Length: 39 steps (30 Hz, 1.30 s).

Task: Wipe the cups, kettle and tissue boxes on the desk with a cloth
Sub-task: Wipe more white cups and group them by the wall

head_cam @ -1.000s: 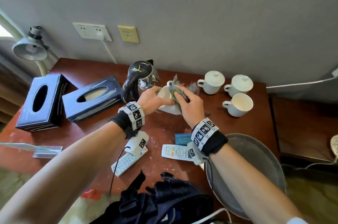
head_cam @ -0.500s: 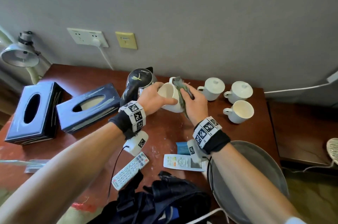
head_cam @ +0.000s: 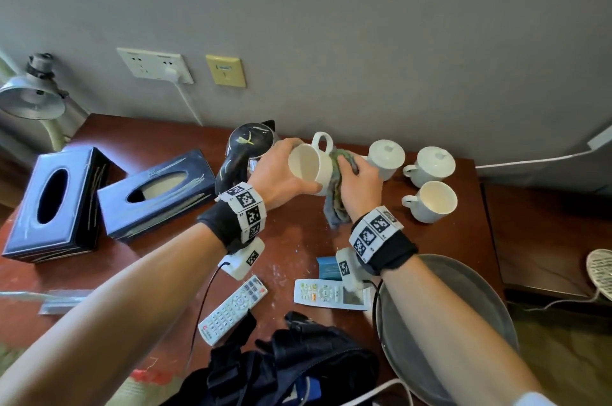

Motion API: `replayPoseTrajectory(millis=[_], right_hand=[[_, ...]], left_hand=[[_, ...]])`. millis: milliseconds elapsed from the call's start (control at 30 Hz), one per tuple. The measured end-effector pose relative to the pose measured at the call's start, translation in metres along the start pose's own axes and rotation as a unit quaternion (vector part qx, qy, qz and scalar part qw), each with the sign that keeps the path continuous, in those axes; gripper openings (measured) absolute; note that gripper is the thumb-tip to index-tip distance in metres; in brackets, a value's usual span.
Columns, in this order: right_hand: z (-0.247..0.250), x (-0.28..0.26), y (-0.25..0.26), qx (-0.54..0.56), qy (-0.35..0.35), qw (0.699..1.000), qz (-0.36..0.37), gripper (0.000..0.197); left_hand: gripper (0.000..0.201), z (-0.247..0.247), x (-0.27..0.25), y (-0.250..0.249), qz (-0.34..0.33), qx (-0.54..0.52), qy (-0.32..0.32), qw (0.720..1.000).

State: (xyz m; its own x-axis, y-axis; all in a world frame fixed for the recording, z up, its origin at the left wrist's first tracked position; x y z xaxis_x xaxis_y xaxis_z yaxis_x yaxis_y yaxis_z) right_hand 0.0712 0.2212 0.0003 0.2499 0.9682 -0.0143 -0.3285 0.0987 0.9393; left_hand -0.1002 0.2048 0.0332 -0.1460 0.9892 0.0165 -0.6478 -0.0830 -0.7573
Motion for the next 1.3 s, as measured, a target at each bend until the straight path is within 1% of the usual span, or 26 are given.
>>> replayPoseTrajectory(millis=[67,167,200,233,333,367,400,467,567,600,633,667,700,733,800,867,933,967,1033,1100,1133,1200,1267,1300], right_hand=[[-0.005,-0.008,0.011,-0.021,0.013,0.998,0.056,0.031],[-0.008,-0.022,0.024,-0.053,0.008,0.982,0.183,0.03],[-0.008,-0.022,0.023,-0.056,0.005,0.98,0.193,0.03],[-0.008,-0.019,0.016,-0.058,0.003,0.984,0.17,0.03],[-0.007,-0.004,-0.011,-0.057,0.006,0.998,0.028,0.032],[-0.007,-0.003,-0.014,-0.047,0.009,0.999,0.006,0.032],[-0.007,-0.003,-0.014,-0.037,0.011,0.999,0.003,0.032],[-0.006,-0.008,-0.005,-0.024,0.016,0.999,0.034,0.032],[-0.002,-0.019,0.014,-0.003,0.039,0.991,0.131,0.033],[0.001,-0.02,0.017,-0.013,0.043,0.985,0.165,0.033],[0.003,-0.019,0.016,-0.031,0.042,0.982,0.18,0.032],[0.007,-0.015,0.012,-0.047,0.04,0.984,0.166,0.033],[0.01,-0.008,0.005,-0.051,0.034,0.99,0.125,0.033],[0.015,-0.001,-0.004,-0.035,0.024,0.997,0.069,0.032],[0.019,0.005,-0.017,0.044,0.001,0.999,-0.028,0.028],[0.016,0.006,-0.022,0.152,-0.01,0.983,-0.105,0.02],[0.01,0.005,-0.023,0.246,-0.014,0.954,-0.171,0.02],[0.007,0.006,-0.024,0.269,-0.012,0.944,-0.191,0.022],[0.004,0.009,-0.027,0.268,0.001,0.941,-0.207,0.027],[0.003,0.013,-0.031,0.255,0.01,0.941,-0.223,0.025],[0.003,0.015,-0.033,0.251,0.015,0.938,-0.237,0.023],[0.002,0.018,-0.036,0.246,0.035,0.933,-0.26,0.015],[-0.001,0.02,-0.039,0.238,0.059,0.93,-0.274,0.013],[-0.002,0.021,-0.039,0.225,0.07,0.93,-0.281,0.015]], left_hand=[[0.086,-0.001,0.001,0.002,0.009,0.001,-0.001,1.0],[0.087,-0.001,0.0,0.008,0.02,0.002,-0.005,1.0],[0.089,-0.001,-0.001,0.009,0.02,0.003,-0.007,1.0],[0.089,-0.001,-0.002,0.009,0.016,0.007,-0.009,1.0],[0.09,-0.006,-0.007,0.007,-0.005,0.031,0.0,0.999],[0.089,-0.008,-0.008,0.007,-0.01,0.035,0.003,0.999],[0.089,-0.009,-0.008,0.007,-0.008,0.034,0.005,0.999],[0.088,-0.01,-0.006,0.008,0.003,0.023,0.004,1.0],[0.085,-0.006,-0.001,0.008,0.021,-0.021,-0.006,1.0],[0.084,-0.004,0.0,0.007,0.023,-0.032,-0.01,0.999],[0.084,-0.003,0.0,0.007,0.023,-0.038,-0.013,0.999],[0.083,-0.004,-0.001,0.006,0.024,-0.043,-0.014,0.999],[0.083,-0.004,-0.002,0.007,0.024,-0.053,-0.017,0.998],[0.082,-0.006,-0.003,0.007,0.023,-0.064,-0.017,0.998],[0.081,-0.01,-0.004,0.004,0.018,-0.083,-0.01,0.996],[0.083,-0.014,-0.002,0.003,0.034,-0.121,0.007,0.992],[0.089,-0.018,-0.002,0.003,0.064,-0.167,0.032,0.983],[0.092,-0.02,-0.002,0.004,0.076,-0.183,0.049,0.979],[0.094,-0.023,-0.003,0.006,0.082,-0.191,0.092,0.974],[0.091,-0.02,-0.004,0.003,0.049,-0.152,0.127,0.979],[0.091,-0.018,-0.003,0.003,0.028,-0.123,0.134,0.983],[0.097,-0.012,-0.002,0.001,-0.011,-0.078,0.125,0.989],[0.098,-0.009,0.0,0.001,-0.031,-0.085,0.119,0.989],[0.098,-0.008,0.001,0.002,-0.03,-0.092,0.12,0.988]])
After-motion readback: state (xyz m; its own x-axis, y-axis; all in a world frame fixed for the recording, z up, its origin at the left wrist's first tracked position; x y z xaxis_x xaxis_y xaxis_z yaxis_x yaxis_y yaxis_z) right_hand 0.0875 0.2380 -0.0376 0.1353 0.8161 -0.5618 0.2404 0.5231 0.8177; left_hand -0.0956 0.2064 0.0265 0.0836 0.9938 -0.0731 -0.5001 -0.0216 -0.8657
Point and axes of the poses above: each hand's wrist, its own x-axis towards the middle knuckle, its own z-axis out of the back of the hand, y = z × x, the point moved 5 cm from there along x, towards the middle knuckle, and after that the axes turned 7 degrees about -y, right-handed, at the moved point
